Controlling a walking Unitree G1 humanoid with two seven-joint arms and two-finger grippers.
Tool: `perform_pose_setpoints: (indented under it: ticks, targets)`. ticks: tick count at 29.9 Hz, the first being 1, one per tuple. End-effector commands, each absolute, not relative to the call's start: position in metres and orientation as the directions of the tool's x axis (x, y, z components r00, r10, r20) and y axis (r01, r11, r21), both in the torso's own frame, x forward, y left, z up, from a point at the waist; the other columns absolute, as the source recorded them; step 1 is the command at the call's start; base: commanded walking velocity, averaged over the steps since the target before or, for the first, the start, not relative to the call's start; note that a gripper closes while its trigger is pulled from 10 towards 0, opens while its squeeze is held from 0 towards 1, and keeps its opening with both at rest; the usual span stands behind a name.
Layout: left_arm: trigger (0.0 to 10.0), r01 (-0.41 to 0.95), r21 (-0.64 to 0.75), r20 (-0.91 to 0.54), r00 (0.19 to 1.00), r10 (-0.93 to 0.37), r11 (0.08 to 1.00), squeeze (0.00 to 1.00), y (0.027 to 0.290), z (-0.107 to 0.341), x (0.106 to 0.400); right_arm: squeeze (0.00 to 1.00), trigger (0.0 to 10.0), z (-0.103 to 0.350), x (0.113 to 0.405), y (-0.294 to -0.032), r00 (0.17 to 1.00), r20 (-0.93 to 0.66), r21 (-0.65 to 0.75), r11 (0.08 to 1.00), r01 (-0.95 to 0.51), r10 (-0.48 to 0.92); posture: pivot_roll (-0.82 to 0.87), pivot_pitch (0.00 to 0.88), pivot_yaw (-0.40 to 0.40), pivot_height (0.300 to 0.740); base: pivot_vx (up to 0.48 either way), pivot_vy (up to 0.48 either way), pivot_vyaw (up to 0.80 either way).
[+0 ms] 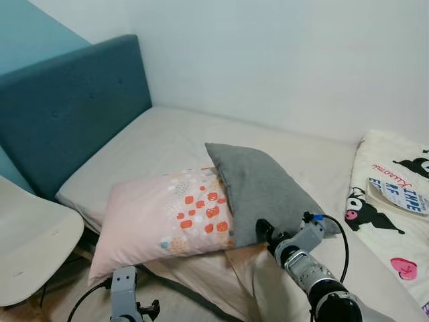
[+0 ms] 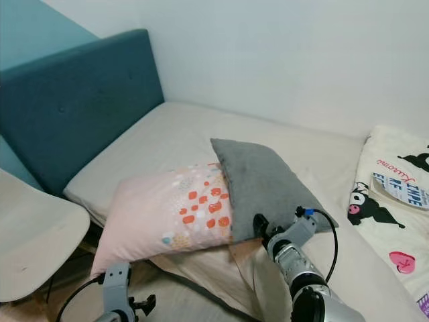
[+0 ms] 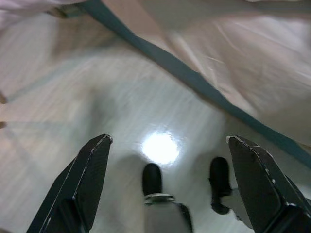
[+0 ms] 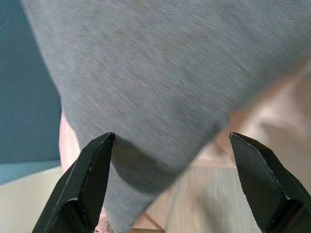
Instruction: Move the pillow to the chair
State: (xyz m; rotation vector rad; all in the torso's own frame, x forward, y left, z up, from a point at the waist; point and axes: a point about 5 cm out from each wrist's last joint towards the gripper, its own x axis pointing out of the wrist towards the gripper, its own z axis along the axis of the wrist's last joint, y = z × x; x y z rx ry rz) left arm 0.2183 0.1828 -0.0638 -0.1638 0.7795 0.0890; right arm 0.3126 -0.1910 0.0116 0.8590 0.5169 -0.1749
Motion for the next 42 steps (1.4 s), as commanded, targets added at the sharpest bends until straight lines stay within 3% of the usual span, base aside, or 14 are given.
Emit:
perform_pose_setpoints:
  ticks: [1,9,13,19,31,42]
  targets:
    - [10.0,-0.138,-0.094,-0.714,0.700,0.029,0.986,0.00,0.187,-0.065,0.216,0.00,10.0,0.006,0.308,-0.190,0.851,-0.524,0.673,0.632,0.385,0.041,-0.14,0.000,0.055,0.716,0.000,0.000,0.00]
    - [10.0,-0.116,-0.065,-0.718,0.695,0.034,0.991,0.00,0.194,-0.067,0.210,0.00,10.0,0.009,0.311,-0.191,0.873,-0.487,0.724,0.572,0.387,0.025,-0.11,0.000,0.062,0.696,0.000,0.000,0.00]
    - [10.0,-0.107,-0.030,-0.732,0.679,0.051,0.994,0.00,0.202,-0.071,0.199,0.00,10.0,0.016,0.316,-0.183,0.916,-0.396,0.814,0.487,0.318,0.064,-0.10,0.000,0.072,0.691,0.000,0.000,0.00]
    - [10.0,-0.092,0.005,-0.754,0.653,0.065,0.996,0.00,0.208,-0.077,0.187,0.00,10.0,0.018,0.319,-0.176,0.916,-0.393,0.825,0.472,0.309,0.087,-0.09,0.011,0.076,0.691,0.000,0.000,0.00]
    - [10.0,-0.044,0.048,-0.759,0.648,0.065,0.998,0.00,0.214,-0.080,0.174,0.00,10.0,0.022,0.320,-0.193,0.922,-0.386,0.847,0.392,0.360,-0.011,-0.04,0.061,0.085,0.691,0.000,0.000,0.00]
    - [10.0,-0.020,0.115,-0.749,0.656,0.100,0.993,0.00,0.251,-0.082,0.135,0.00,10.0,0.022,0.315,-0.210,0.945,-0.320,0.908,0.261,0.327,-0.071,0.11,0.237,0.169,0.691,0.000,0.000,0.00]
